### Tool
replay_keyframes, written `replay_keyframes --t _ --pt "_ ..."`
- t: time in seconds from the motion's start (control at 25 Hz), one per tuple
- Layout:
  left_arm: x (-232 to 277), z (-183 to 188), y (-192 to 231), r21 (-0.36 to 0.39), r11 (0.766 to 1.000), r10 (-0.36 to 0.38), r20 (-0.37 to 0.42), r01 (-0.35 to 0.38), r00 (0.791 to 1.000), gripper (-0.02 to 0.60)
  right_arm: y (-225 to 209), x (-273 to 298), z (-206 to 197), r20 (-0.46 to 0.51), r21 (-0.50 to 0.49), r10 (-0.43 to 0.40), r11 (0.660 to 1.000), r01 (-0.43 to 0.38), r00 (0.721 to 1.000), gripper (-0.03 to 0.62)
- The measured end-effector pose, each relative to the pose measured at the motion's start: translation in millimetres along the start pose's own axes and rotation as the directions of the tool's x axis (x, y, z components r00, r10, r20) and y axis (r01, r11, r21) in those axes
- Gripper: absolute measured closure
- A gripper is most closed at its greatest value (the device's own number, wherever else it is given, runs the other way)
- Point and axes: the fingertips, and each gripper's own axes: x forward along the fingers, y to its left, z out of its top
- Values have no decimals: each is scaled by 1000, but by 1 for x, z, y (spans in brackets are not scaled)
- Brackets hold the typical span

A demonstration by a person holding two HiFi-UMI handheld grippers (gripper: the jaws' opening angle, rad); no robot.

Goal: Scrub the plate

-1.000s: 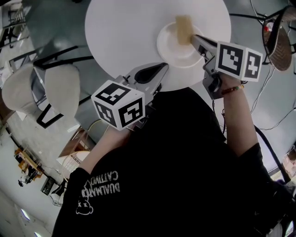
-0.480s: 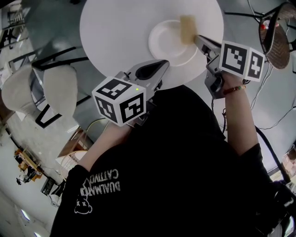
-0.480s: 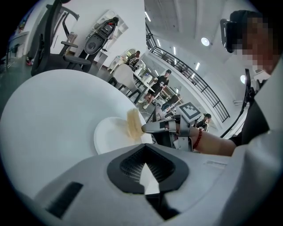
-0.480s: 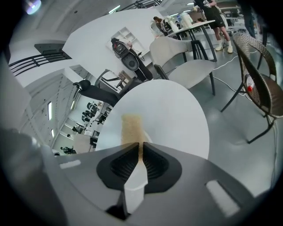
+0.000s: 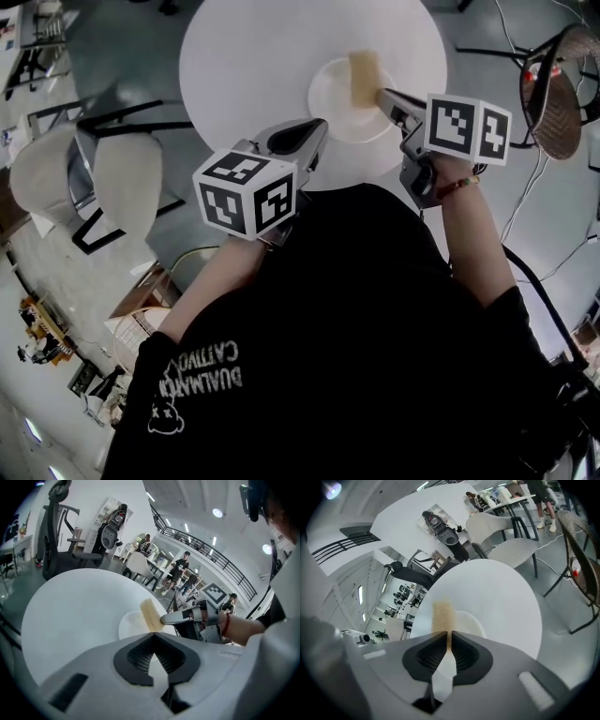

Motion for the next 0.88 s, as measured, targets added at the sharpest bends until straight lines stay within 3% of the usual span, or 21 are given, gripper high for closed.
replay_keyframes --t 0.4,0.88 --pt "-22 9 29 -23 998 65 6 -65 998 583 45 52 -23 -162 -78 43 995 -57 986 559" --pt "-26 22 41 -38 995 94 26 -93 995 583 66 58 -24 -224 -126 67 987 -98 972 560"
